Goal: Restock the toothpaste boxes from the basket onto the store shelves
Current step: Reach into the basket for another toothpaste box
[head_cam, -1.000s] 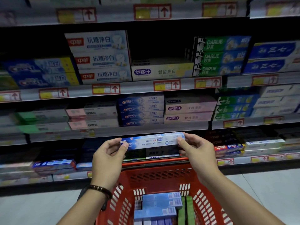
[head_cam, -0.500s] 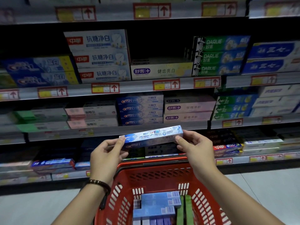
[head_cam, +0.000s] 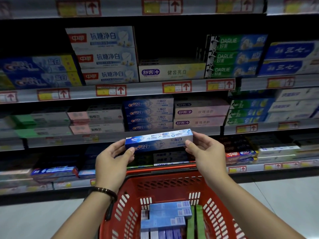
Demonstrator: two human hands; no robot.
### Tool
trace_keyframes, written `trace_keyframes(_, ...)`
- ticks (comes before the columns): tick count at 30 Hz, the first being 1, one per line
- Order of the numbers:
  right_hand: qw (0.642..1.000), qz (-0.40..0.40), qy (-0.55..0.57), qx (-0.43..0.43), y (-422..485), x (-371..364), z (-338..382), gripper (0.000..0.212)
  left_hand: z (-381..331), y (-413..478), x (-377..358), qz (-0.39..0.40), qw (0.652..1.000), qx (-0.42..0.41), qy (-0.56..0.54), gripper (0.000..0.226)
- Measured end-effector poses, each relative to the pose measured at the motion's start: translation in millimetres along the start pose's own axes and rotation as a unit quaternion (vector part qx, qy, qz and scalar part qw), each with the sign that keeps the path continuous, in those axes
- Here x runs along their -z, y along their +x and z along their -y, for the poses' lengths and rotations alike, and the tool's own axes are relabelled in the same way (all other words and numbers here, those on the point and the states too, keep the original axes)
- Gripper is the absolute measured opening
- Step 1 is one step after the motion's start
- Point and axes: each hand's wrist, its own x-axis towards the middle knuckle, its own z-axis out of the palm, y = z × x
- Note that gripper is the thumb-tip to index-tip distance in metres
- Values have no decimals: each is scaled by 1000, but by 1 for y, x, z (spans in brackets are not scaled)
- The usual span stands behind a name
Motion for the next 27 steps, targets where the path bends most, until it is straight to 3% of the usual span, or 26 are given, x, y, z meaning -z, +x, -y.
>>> trace_keyframes(8, 997, 25, -58, 41, 27, -14, 15, 25, -7, 42, 11, 28, 995, -66, 64, 37)
trace_keyframes(14, 988, 9, -137, 74, 66, -34, 15, 28, -22, 88, 5, 15, 986, -120, 112, 36)
trace_keyframes(19, 986, -8, -145, 84, 93, -52, 10, 33, -24, 121, -4, 8, 985, -124, 123, 33)
trace_keyframes(27, 982, -29, -167, 87, 124, -69, 9, 21, -16, 142, -16, -9, 987, -107, 120, 28)
